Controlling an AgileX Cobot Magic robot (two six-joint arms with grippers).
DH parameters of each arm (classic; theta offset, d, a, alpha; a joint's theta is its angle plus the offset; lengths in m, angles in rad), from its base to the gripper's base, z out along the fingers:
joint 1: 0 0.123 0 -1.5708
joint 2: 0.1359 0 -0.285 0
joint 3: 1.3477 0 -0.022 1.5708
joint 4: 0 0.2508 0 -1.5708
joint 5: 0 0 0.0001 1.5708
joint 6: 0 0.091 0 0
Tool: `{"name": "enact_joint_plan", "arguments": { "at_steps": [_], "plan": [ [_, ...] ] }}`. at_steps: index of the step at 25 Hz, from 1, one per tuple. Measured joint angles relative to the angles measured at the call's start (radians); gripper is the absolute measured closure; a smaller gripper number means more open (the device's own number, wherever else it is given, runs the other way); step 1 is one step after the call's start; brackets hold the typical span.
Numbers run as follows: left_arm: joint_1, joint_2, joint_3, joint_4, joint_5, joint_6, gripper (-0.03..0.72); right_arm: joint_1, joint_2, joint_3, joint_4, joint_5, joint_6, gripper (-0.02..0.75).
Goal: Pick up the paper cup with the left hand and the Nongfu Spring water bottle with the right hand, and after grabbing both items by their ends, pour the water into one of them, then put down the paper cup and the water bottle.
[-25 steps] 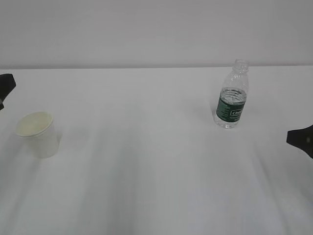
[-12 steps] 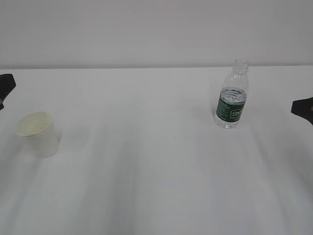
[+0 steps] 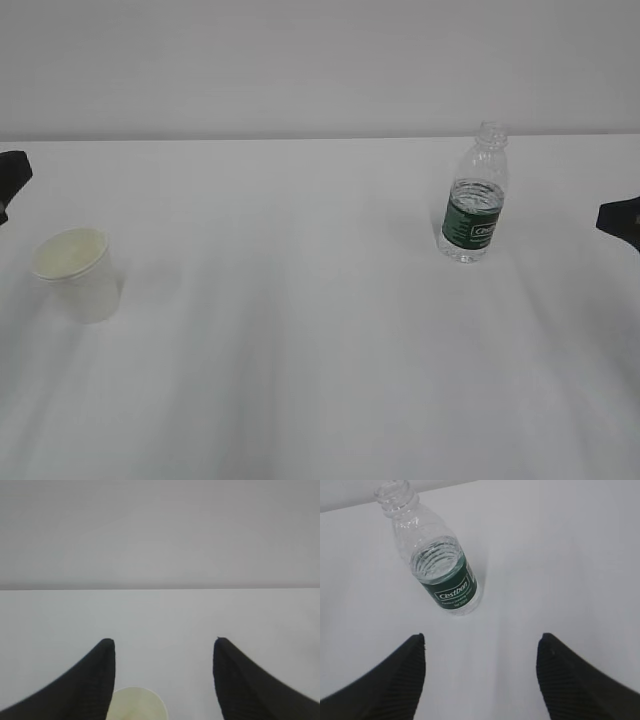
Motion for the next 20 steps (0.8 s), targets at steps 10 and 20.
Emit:
{"name": "enact_joint_plan", "arguments": {
  "at_steps": [10, 20],
  "plan": [
    [0.000, 0.000, 0.000, 0.000, 0.000, 0.000, 0.246, 0.000, 0.000, 0.000, 0.000, 0.036, -0.002, 0.217],
    [0.000, 0.000, 0.000, 0.000, 0.000, 0.000, 0.246, 0.000, 0.000, 0.000, 0.000, 0.039, -0.005, 0.218]
  ]
}}
